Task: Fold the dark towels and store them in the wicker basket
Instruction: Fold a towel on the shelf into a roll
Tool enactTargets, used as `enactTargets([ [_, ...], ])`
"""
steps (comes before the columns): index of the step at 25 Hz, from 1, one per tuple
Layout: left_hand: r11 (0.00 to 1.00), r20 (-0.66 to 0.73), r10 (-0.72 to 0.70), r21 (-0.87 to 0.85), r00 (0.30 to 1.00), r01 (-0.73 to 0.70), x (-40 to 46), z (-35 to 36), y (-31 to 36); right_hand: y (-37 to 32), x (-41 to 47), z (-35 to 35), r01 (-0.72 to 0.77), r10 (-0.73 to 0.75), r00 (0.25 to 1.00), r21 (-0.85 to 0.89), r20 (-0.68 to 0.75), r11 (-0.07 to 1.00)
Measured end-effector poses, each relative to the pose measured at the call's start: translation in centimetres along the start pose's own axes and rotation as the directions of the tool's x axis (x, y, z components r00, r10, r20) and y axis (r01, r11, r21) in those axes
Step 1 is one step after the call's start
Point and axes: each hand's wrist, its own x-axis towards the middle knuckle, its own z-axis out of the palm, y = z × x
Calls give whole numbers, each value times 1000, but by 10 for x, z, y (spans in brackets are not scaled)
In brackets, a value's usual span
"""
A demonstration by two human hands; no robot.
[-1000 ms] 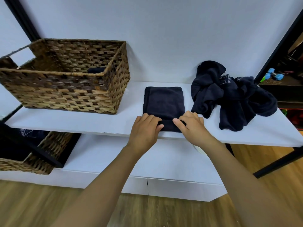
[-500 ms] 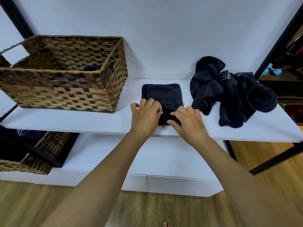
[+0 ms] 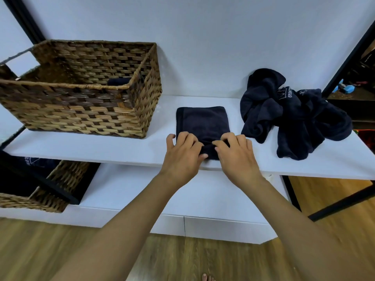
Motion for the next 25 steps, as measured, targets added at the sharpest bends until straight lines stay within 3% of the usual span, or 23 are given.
enactTargets([
  [2,999,112,20,-35,994,-16,13,-4,-7,-1,-13,6,33,-37,997,-64,-62,997],
  [5,995,313,-6,-96,950,38,47,-14,-13,-3,-2,6,-28,31,998,-67,45,997],
  [7,993,409,-26,-93,912,70,71,-15,-16,-1,11,3,-96,90,990,47,113,994],
  [9,984,361,-42,-148,932,102,79,-5,-18,3,20,4,-162,142,981,159,131,974],
  [12,951,270,-88,-262,959,161,77,6,-20,2,34,12,-221,213,973,97,87,970],
  [15,961,322,-145,-179,936,210,90,4,-16,0,57,12,-279,265,950,67,165,958],
  [16,965,283,-183,-132,942,227,92,5,-13,2,64,11,-301,278,938,90,206,949],
  [18,977,79,-201,-63,976,206,84,12,-6,5,74,10,-349,307,921,159,239,924],
  [21,992,-170,-115,-66,979,105,55,27,0,7,79,11,-437,372,884,221,284,872],
  [23,998,-136,-49,-49,990,43,46,25,-7,6,83,7,-485,403,859,254,316,837],
  [25,1000,23,-12,-6,1000,13,42,15,-11,4,86,3,-494,407,858,289,314,820],
])
